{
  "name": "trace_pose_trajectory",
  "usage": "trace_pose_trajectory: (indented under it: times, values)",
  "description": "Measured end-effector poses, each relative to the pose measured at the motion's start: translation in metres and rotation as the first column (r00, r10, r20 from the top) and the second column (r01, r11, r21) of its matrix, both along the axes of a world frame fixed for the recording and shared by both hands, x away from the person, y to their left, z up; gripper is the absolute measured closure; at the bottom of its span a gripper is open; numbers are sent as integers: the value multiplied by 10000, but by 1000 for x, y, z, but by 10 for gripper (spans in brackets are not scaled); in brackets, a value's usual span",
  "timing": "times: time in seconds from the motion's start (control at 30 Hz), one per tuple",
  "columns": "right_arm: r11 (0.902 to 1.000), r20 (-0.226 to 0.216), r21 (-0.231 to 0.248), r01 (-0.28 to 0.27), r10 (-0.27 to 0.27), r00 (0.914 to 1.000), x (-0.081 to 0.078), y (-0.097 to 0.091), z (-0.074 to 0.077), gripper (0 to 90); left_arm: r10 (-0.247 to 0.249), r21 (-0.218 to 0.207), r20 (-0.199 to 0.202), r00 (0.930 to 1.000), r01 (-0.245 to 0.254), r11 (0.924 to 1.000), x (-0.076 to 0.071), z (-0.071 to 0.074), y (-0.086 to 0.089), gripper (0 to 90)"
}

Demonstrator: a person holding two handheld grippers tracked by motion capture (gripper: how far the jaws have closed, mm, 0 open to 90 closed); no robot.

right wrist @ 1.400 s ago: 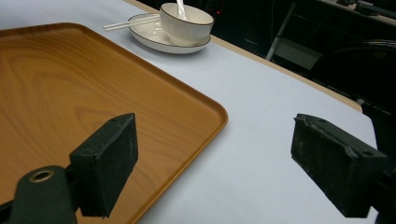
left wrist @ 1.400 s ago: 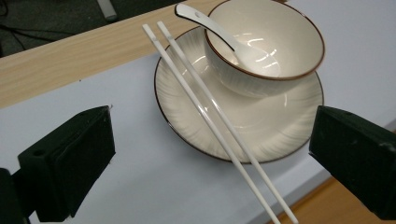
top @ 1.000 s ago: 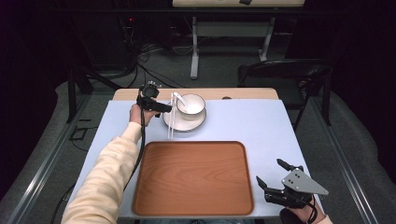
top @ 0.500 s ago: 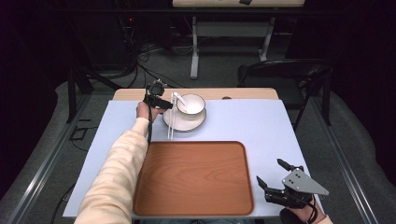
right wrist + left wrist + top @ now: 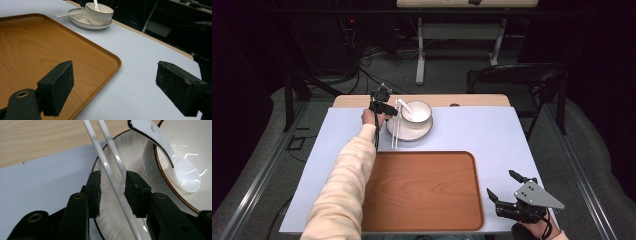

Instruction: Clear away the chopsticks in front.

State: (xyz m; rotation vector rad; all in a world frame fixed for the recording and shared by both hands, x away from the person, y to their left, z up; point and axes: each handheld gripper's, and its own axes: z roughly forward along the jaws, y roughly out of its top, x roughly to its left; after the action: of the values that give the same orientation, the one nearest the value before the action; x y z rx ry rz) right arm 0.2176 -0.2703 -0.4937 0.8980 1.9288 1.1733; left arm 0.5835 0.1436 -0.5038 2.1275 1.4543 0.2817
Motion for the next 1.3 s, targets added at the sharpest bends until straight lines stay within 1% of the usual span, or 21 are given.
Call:
trace_pose_trajectory:
  times: [0.1, 0.13, 0.23, 0.27, 0.33, 0.43, 0.53, 0.67, 0.7, 0.73, 0.77, 0.87, 0.9, 1.0, 1.07, 1.17, 1.3]
  values:
    - [10000, -1, 12, 3, -3, 10000, 0, 0, 0, 143, 85, 58, -108, 9999, -85, 9999, 1, -1, -3, 662]
    - [10000, -1, 12, 3, -3, 10000, 0, 0, 0, 143, 159, 194, -170, 9997, -156, 9997, 1, -2, -4, 662]
    - [10000, 15, 24, 5, -5, 10000, 0, 0, 0, 143, 358, 299, -261, 9990, -350, 9989, 2, -4, -6, 668]
    - [10000, 15, 24, 5, -5, 10000, 0, 0, 0, 143, 377, 300, -329, 9987, -367, 9989, 2, -5, -6, 668]
    - [10000, 12, 27, 5, -5, 10000, 0, 0, 0, 144, 578, 256, -460, 9973, -567, 9981, 3, -7, -6, 688]
    - [10000, 13, 33, 5, -5, 10000, 0, 0, 0, 143, 669, 260, -543, 9963, -656, 9975, 3, -8, -6, 706]
    - [10000, 16, 28, 2, -2, 10000, 0, 0, 0, 144, 845, 222, -674, 9941, -832, 9963, 3, -11, -6, 741]
    - [10000, 13, 27, 7, -7, 10000, 0, 0, 0, 144, 955, 202, -720, 9928, -943, 9953, 3, -13, -6, 762]
    - [10000, 18, 27, 11, -11, 10000, 0, 0, 0, 143, 1067, 276, -776, 9913, -1049, 9941, 3, -15, -7, 765]
    - [10000, 18, 26, 10, -10, 10000, 0, 0, 0, 144, 1067, 276, -776, 9913, -1049, 9941, 3, -15, -7, 769]
    - [10000, 18, 26, 10, -10, 10000, 0, 0, 0, 144, 1130, 172, -759, 9907, -1120, 9936, 3, -16, -7, 769]
    - [10000, 4, 40, 23, -23, 10000, 0, -1, 0, 144, 1189, 247, -774, 9899, -1173, 9928, 3, -17, -8, 784]
    - [10000, 8, 38, 17, -17, 10000, 0, -1, 0, 143, 1191, 393, -777, 9898, -1164, 9924, 3, -17, -9, 791]
    - [10000, 17, 31, 20, -20, 10000, 0, -1, 0, 144, 1305, 411, -757, 9885, -1277, 9910, 3, -18, -10, 809]
    - [10000, 18, 34, 20, -20, 10000, 0, -1, 0, 144, 1370, 425, -716, 9880, -1342, 9900, 3, -18, -9, 837]
    - [10000, 12, 40, 23, -23, 10000, 0, -1, 0, 144, 1381, 328, -768, 9874, -1359, 9902, 2, -18, -7, 839]
    - [10000, 25, 46, 21, -22, 10000, -1, -1, 0, 144, 1485, 215, -611, 9870, -1475, 9888, 1, -14, -4, 841]
